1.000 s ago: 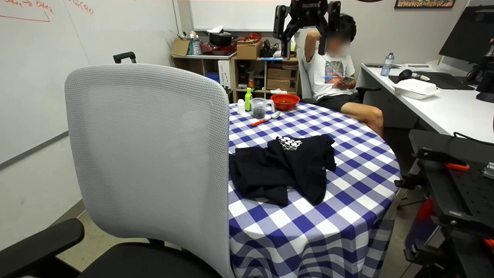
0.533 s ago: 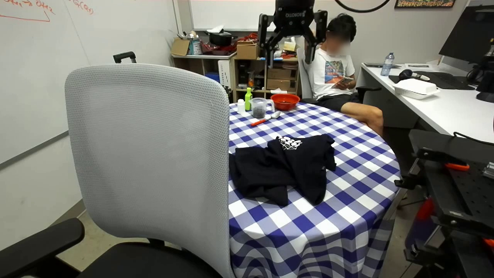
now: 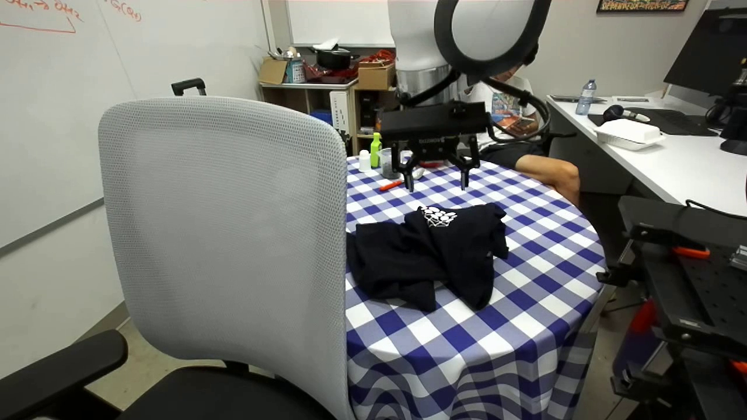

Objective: Put the black t-shirt on the backrest of the grey chair

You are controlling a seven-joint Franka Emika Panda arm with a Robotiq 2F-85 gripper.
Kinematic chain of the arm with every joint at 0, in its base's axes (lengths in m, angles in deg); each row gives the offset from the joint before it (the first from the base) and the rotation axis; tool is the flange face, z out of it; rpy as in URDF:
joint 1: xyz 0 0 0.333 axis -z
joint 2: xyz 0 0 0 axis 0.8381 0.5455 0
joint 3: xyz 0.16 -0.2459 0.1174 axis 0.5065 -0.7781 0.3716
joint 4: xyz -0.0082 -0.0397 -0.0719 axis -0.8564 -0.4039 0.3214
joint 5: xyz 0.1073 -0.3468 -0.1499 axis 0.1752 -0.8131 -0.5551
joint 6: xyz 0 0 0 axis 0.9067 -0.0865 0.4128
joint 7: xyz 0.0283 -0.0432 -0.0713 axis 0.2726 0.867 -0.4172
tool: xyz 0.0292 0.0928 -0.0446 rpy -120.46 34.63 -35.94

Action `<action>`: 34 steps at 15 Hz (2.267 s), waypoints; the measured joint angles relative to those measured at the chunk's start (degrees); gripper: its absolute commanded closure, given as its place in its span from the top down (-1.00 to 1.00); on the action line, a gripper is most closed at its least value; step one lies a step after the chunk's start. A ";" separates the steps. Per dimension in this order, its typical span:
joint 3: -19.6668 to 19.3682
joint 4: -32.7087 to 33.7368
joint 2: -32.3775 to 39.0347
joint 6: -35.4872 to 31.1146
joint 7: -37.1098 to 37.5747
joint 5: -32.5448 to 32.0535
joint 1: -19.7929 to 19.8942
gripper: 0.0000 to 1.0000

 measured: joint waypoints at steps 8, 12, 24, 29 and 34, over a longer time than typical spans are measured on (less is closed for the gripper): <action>-3.55 -2.72 8.72 -6.83 1.55 11.32 2.43 1.00; -3.63 -2.93 13.98 -10.88 1.55 15.33 2.52 0.91; -4.85 -0.13 21.21 -16.43 1.44 21.42 1.89 -0.96; -5.66 -0.70 19.08 -19.51 1.14 21.43 1.60 -0.93; -8.18 -1.24 11.59 -19.78 0.42 21.36 0.94 -0.92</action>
